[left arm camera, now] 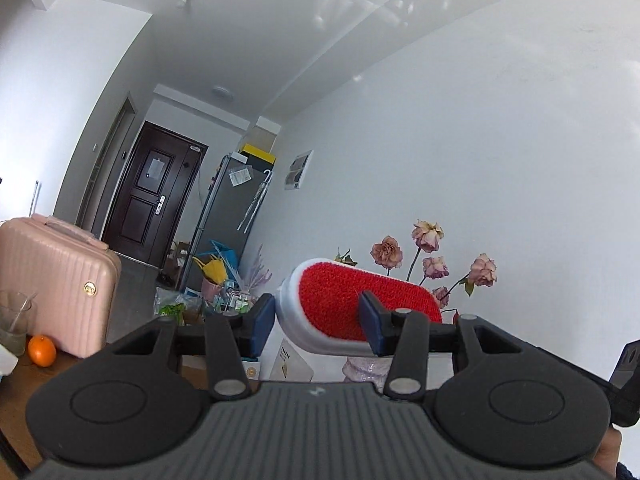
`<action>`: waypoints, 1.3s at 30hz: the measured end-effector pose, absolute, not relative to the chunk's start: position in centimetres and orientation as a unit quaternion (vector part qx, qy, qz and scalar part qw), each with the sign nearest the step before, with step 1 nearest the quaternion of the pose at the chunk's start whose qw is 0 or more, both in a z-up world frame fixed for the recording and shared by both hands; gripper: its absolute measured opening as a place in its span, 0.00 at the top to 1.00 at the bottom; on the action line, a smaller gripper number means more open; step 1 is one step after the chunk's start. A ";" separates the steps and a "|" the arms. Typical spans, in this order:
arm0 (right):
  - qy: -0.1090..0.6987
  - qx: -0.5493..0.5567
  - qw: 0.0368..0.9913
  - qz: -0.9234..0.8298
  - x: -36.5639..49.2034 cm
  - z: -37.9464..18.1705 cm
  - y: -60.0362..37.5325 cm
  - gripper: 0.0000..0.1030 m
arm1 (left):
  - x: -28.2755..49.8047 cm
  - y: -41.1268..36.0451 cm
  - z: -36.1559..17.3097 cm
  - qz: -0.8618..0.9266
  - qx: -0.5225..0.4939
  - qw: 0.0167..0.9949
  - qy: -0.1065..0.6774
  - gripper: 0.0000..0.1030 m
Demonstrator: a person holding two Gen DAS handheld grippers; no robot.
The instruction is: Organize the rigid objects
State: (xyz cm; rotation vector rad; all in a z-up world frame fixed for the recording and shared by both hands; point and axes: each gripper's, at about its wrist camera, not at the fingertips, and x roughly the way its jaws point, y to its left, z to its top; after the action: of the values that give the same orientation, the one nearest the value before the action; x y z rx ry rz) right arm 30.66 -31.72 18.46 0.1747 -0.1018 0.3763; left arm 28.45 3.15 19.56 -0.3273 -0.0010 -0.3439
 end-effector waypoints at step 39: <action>0.279 0.045 0.937 0.204 41.3 -1.5 -29.7 0.29 | 43.9 -4.1 -1.8 -0.130 -0.085 0.938 0.310 0.21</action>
State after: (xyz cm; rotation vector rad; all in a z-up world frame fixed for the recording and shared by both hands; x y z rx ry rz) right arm 41.26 -29.68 -1.47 0.0927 0.5700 0.4176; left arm 43.85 -4.11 -1.79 -0.1737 0.6337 -0.2649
